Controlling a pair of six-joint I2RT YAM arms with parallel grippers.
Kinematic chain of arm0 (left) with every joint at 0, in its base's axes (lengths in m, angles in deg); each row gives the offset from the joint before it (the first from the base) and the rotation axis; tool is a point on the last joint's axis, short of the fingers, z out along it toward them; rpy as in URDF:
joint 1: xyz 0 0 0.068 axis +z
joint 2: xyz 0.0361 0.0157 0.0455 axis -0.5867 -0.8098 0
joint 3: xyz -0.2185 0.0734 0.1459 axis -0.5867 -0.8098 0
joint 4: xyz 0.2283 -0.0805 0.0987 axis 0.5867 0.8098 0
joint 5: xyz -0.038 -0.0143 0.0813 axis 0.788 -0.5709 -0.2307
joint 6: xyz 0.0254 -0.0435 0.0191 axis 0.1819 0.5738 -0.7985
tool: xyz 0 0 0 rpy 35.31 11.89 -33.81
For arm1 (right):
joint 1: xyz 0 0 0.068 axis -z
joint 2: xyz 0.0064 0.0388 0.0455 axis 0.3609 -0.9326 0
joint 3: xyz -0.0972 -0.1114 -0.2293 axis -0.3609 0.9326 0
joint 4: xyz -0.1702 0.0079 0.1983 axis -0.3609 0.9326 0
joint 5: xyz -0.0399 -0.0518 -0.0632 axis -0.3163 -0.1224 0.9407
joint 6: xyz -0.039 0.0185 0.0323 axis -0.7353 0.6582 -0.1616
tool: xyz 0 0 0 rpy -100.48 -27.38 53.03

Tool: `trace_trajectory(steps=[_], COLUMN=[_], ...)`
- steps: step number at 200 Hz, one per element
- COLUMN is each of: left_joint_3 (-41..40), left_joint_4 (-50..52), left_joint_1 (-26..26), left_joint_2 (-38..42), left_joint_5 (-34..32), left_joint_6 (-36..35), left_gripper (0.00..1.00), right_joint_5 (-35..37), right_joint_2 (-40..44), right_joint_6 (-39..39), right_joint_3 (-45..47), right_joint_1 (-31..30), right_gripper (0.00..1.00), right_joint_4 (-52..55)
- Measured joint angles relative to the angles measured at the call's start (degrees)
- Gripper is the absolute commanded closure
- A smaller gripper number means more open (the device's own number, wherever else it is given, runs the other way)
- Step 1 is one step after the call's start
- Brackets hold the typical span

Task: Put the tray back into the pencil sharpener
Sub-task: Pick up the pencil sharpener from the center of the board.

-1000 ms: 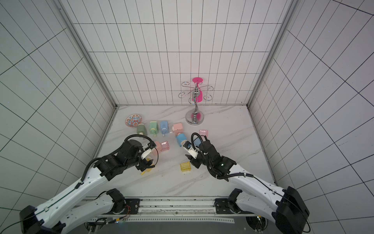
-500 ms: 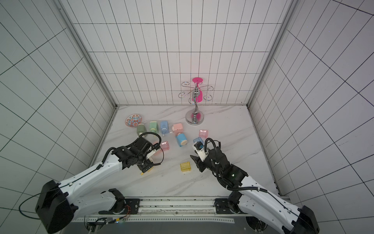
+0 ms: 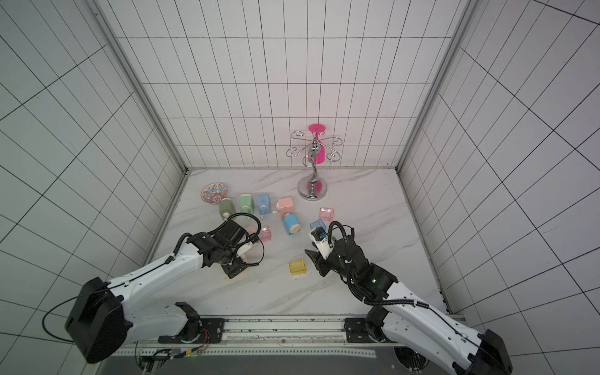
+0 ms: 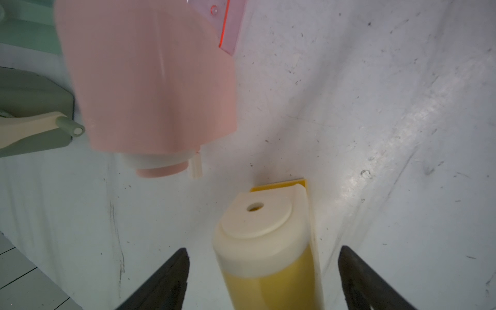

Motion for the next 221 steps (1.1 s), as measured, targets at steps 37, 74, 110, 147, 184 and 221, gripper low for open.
trace_trajectory(steps=[37, 74, 110, 147, 184, 221], left_joint_3=[-1.68, -2.73, -2.78, -2.36, -1.55, 4.17], left_joint_4=[-0.17, -0.31, -1.05, -0.81, 0.04, 3.34], left_joint_1=[0.0, -0.5, -0.5, -0.83, -2.67, -7.39], left_joint_2=[-0.02, -0.04, -0.57, -1.77, -2.27, -3.85], left_joint_5=[0.9, 1.44, 1.31, 1.53, 1.38, 3.67], left_joint_6=[-0.9, -1.64, -2.23, -2.62, -2.71, -2.71], left_gripper=[0.15, 0.27, 0.42, 0.54, 0.66, 0.76], right_joint_5=[-0.15, -0.15, -0.15, -0.13, -0.02, 2.8], right_joint_2=[0.02, 0.04, 0.28, 1.14, 1.55, 2.93], right_joint_6=[-0.02, -0.02, -0.02, 0.0, 0.11, 3.43], right_joint_3=[0.0, 0.0, 0.0, 0.2, 0.24, 0.26], right_joint_1=[0.0, 0.0, 0.0, 0.0, 0.0, 0.0], right_gripper=[0.61, 0.61, 0.61, 0.62, 0.62, 0.64], right_joint_4=[0.22, 0.28, 0.33, 0.39, 0.72, 1.18])
